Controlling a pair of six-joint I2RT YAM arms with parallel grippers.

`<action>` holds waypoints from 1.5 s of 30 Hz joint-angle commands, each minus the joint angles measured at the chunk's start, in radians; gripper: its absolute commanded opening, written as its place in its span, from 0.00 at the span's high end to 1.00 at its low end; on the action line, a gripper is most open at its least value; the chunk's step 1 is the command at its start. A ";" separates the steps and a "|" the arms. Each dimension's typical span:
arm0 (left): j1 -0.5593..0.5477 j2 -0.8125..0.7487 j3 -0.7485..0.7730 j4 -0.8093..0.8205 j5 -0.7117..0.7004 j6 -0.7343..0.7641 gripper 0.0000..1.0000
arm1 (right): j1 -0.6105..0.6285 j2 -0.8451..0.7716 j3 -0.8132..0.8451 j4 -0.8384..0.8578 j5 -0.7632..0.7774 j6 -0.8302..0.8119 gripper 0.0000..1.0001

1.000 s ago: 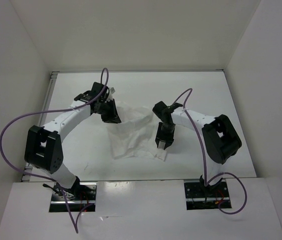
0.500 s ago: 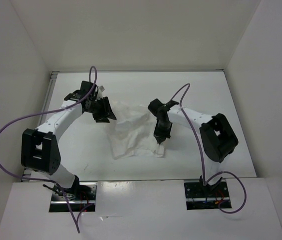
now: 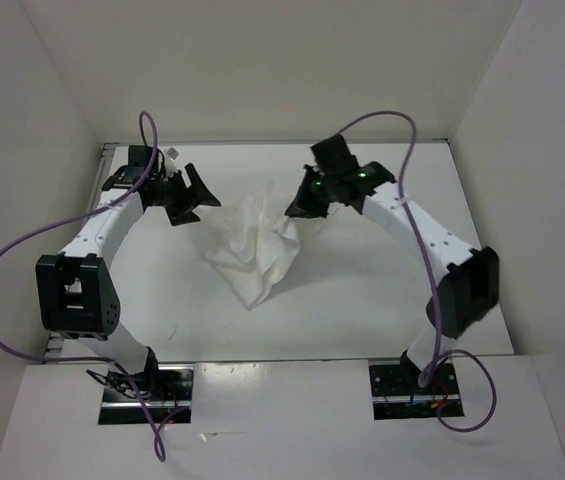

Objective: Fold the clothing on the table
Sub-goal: Flatten the skirt out

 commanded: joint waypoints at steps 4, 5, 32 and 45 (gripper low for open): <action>0.014 -0.053 -0.126 0.028 0.027 -0.004 0.16 | -0.258 -0.391 -0.514 0.006 -0.148 0.038 1.00; 0.014 -0.065 -0.149 0.028 0.027 -0.004 0.16 | -0.289 -0.417 -0.564 -0.064 -0.132 0.028 1.00; -0.466 0.108 -0.292 -0.037 -0.074 0.102 0.32 | -0.253 -0.414 -0.540 -0.422 0.221 0.038 0.69; -0.583 0.362 -0.160 0.043 -0.091 0.056 0.84 | -0.210 -0.266 -0.510 -0.319 0.201 0.022 0.65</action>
